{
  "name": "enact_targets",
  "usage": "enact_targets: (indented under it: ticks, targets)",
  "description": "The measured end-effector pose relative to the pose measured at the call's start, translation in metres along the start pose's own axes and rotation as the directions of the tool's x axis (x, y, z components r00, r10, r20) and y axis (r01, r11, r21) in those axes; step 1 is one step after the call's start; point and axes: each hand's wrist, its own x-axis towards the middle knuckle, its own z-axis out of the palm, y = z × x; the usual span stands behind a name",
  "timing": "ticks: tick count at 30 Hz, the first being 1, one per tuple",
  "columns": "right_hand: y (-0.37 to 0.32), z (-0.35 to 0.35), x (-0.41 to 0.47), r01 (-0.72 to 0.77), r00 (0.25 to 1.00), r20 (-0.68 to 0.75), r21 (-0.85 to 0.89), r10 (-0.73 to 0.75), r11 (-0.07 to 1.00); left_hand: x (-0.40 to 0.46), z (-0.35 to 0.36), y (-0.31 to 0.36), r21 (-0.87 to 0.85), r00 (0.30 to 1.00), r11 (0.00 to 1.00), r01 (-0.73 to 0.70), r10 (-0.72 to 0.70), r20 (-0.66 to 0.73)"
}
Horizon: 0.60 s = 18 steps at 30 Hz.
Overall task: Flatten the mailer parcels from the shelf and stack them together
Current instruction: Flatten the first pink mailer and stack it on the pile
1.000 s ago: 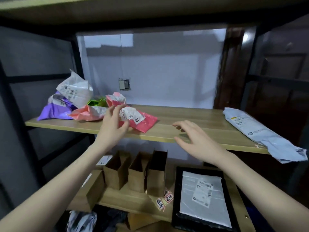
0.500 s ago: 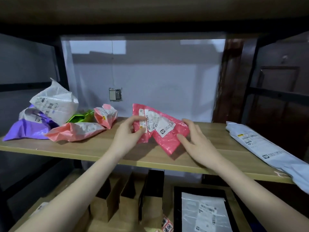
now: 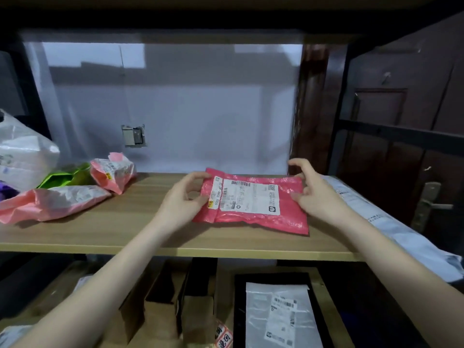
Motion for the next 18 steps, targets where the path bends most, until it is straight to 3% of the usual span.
enact_targets:
  ticks: [4,6,9,14,18]
  targets:
    - [0.008,0.008,-0.007,0.027,0.999,-0.024,-0.353,-0.038,0.935,0.000,0.002,0.001,0.362,1.000,0.932,-0.014,0.012,0.008]
    - [0.002,0.012,-0.006,0.127,0.988,-0.032,-0.377,-0.150,0.918,0.003,0.010,0.011,0.404,0.998,0.913,-0.065,0.058,0.030]
    - [-0.006,0.022,0.002,0.202,0.979,0.094,-0.360,-0.181,0.911,0.018,0.026,0.023,0.547,0.971,0.802,-0.238,0.178,0.160]
    - [0.000,0.041,0.003,0.278,0.903,0.413,-0.352,-0.118,0.894,0.025,0.053,0.014,0.605,0.849,0.723,-0.334,-0.048,0.526]
    - [0.009,0.045,0.000,0.242,0.869,0.494,-0.414,-0.007,0.877,0.022,0.057,0.007,0.620,0.808,0.738,-0.264,-0.182,0.561]
